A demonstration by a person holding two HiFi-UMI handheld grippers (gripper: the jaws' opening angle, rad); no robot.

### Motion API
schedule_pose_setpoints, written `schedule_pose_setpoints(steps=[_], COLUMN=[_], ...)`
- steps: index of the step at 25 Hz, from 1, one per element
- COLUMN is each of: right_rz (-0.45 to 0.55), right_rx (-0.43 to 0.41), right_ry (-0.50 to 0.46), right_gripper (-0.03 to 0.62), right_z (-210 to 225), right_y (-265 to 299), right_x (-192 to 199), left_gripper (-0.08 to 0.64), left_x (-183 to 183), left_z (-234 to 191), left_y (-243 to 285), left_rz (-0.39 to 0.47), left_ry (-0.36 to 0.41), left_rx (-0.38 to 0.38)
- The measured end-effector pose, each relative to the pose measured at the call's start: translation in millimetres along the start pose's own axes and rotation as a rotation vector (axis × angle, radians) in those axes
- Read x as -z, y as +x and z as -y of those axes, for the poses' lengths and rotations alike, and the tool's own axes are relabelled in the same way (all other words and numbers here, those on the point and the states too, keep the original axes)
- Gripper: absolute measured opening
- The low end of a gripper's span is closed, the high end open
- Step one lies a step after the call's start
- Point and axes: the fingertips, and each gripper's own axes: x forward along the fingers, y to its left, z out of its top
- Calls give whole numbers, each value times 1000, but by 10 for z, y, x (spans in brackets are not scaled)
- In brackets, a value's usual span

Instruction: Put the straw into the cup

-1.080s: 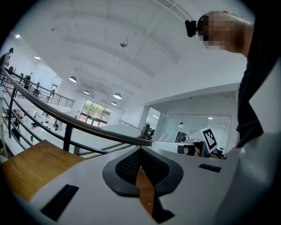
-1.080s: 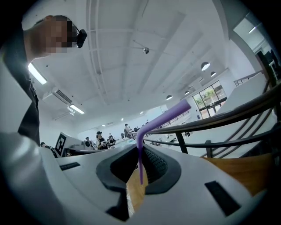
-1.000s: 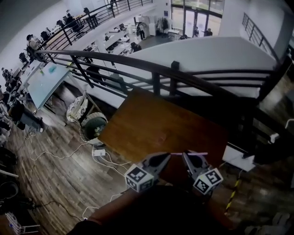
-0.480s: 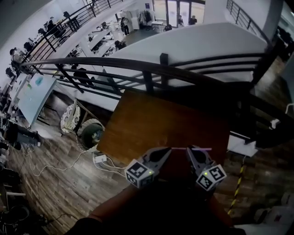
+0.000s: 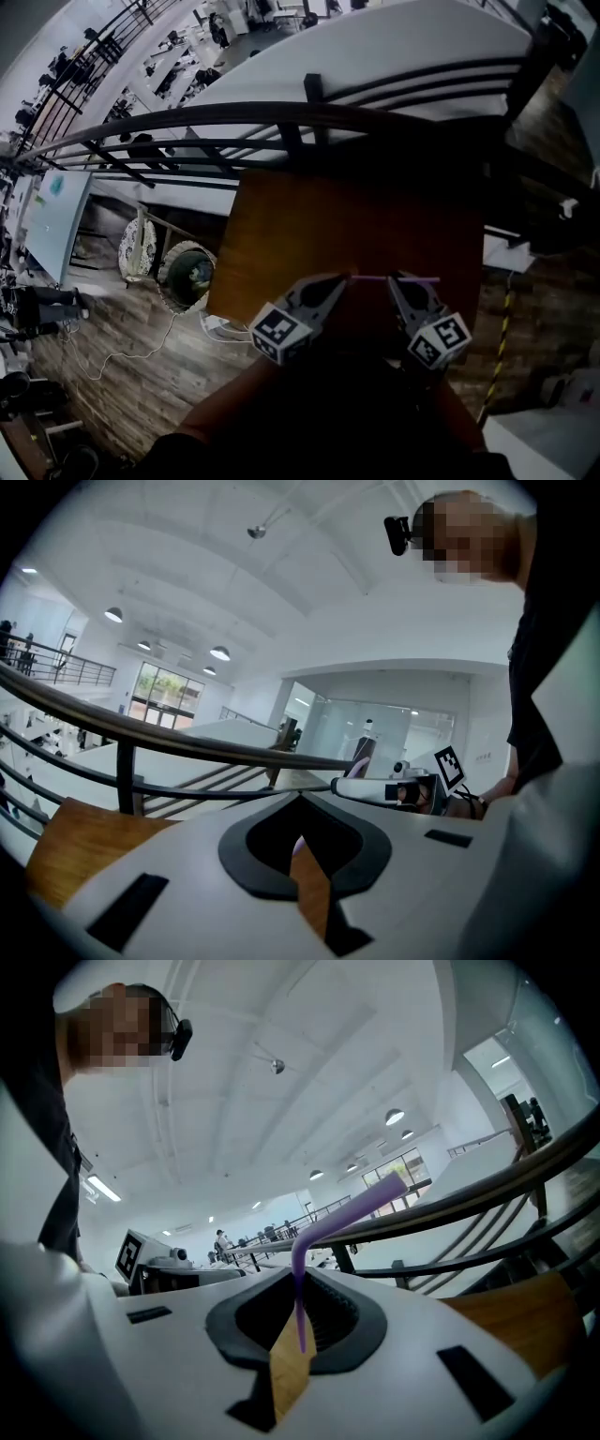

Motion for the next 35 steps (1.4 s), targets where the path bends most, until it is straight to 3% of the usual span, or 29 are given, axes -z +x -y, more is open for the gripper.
schedule_pose_setpoints(steps=[15, 35], right_rz=[-131, -306], right_rx=[143, 197], right_ry=[68, 12], right_gripper=[38, 38], right_z=[427, 641], right_y=[574, 900], right_x=[763, 1573], left_gripper=[11, 11], left_x=[786, 1360], left_z=[-825, -1124], left_y=[292, 379], left_rz=[-185, -265], left_ry=[2, -30], left_rx=[119, 160])
